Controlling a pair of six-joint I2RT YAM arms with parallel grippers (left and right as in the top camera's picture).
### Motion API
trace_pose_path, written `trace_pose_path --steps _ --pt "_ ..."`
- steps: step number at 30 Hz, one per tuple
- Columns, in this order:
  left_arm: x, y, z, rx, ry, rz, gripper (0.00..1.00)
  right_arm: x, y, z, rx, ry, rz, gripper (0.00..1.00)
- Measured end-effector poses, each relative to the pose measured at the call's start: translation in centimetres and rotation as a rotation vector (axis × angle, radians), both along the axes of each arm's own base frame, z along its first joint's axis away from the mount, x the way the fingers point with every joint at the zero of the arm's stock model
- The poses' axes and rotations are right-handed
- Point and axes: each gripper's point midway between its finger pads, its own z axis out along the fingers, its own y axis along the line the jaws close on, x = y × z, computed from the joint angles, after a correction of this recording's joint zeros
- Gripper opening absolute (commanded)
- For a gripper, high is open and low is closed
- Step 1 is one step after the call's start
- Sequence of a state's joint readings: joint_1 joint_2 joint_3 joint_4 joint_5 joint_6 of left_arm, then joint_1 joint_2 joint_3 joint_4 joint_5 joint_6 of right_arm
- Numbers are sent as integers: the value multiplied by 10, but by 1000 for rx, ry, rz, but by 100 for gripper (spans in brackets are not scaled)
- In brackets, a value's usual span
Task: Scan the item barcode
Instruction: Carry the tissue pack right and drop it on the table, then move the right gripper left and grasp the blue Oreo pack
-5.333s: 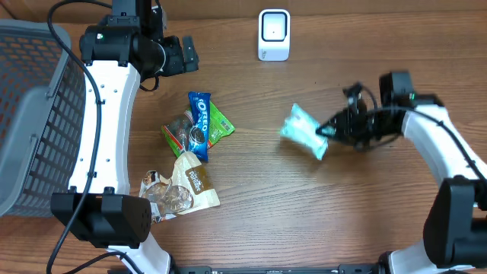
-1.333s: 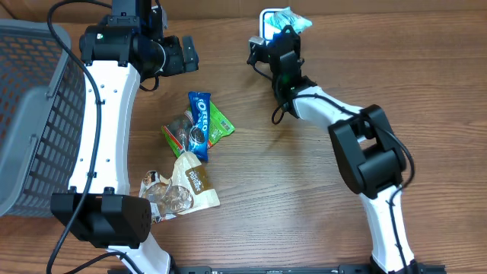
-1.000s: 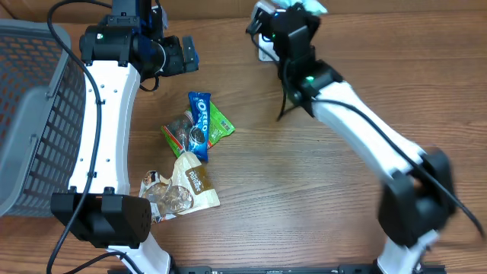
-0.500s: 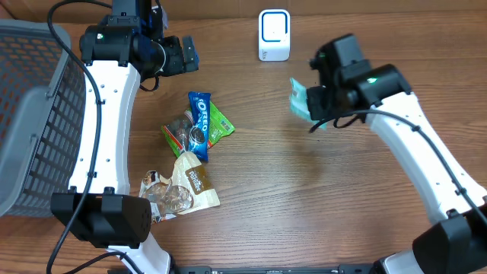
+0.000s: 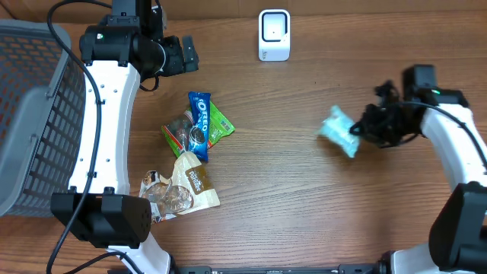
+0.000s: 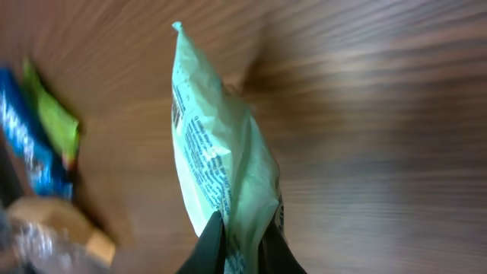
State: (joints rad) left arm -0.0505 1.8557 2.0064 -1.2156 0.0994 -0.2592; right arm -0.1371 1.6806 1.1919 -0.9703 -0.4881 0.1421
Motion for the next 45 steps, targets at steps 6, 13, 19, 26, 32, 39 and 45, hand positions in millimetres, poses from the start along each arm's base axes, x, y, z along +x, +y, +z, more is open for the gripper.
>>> trace_pose_path --steps 6,13,19,26,32,39,45 --pt "0 0 0 0 0 0 100 -3 -79 -33 -45 41 -337 4" --pt "0 0 0 0 0 0 100 -41 -154 -54 -107 152 -642 10" --pt "0 0 0 0 0 0 100 -62 -182 -57 -129 185 -713 45" --pt "0 0 0 0 0 0 100 -70 -145 -43 18 219 -563 46" --pt "0 0 0 0 0 0 100 -34 -127 13 45 108 -406 50" --pt "0 0 0 0 0 0 100 10 -87 40 48 -42 -250 54" --pt "0 0 0 0 -1 0 100 68 17 64 84 -270 -25 100"
